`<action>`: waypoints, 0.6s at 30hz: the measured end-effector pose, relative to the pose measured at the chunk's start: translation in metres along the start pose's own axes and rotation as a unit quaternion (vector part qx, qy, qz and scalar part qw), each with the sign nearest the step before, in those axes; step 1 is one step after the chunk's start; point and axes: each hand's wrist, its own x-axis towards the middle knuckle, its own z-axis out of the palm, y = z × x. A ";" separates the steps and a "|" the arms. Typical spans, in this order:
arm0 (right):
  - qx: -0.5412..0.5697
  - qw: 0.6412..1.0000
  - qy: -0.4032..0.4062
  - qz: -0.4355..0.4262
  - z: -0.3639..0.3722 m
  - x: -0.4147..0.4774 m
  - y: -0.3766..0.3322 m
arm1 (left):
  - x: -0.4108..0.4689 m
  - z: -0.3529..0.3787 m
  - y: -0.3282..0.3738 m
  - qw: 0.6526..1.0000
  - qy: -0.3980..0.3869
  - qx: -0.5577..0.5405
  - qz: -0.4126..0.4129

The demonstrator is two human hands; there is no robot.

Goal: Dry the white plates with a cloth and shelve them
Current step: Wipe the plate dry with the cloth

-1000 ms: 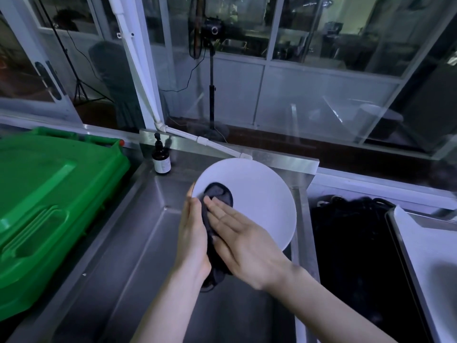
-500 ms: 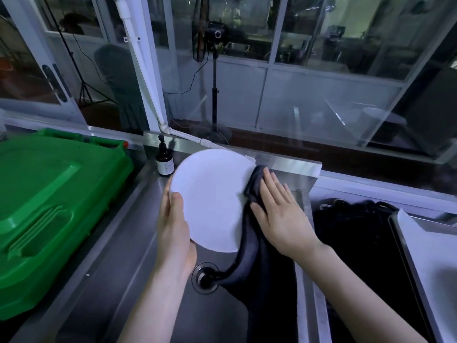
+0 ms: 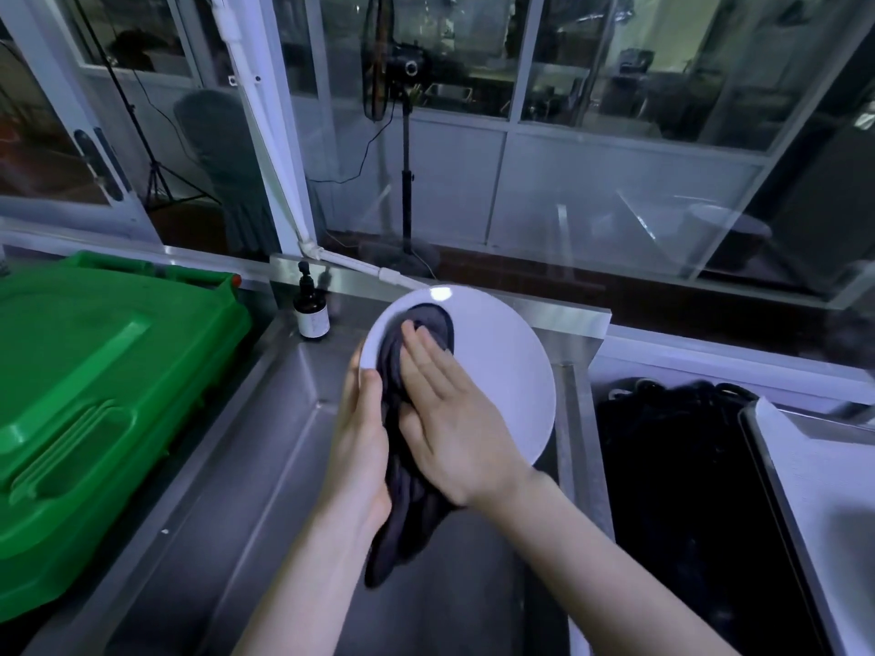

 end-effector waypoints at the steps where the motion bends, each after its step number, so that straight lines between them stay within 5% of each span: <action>1: -0.008 1.000 0.005 0.011 -0.001 0.007 0.005 | -0.001 -0.001 -0.001 1.000 -0.005 0.025 0.014; 8: -0.097 0.985 0.017 0.140 -0.013 -0.002 0.056 | -0.001 -0.010 0.008 0.998 0.054 -0.016 0.028; 14: -0.075 0.996 -0.038 -0.006 -0.005 -0.060 0.021 | 0.004 -0.009 0.004 0.997 0.043 -0.060 0.021; 18: -0.035 0.996 -0.066 -0.046 0.007 -0.043 0.000 | -0.003 0.004 -0.017 0.995 0.007 -0.074 -0.066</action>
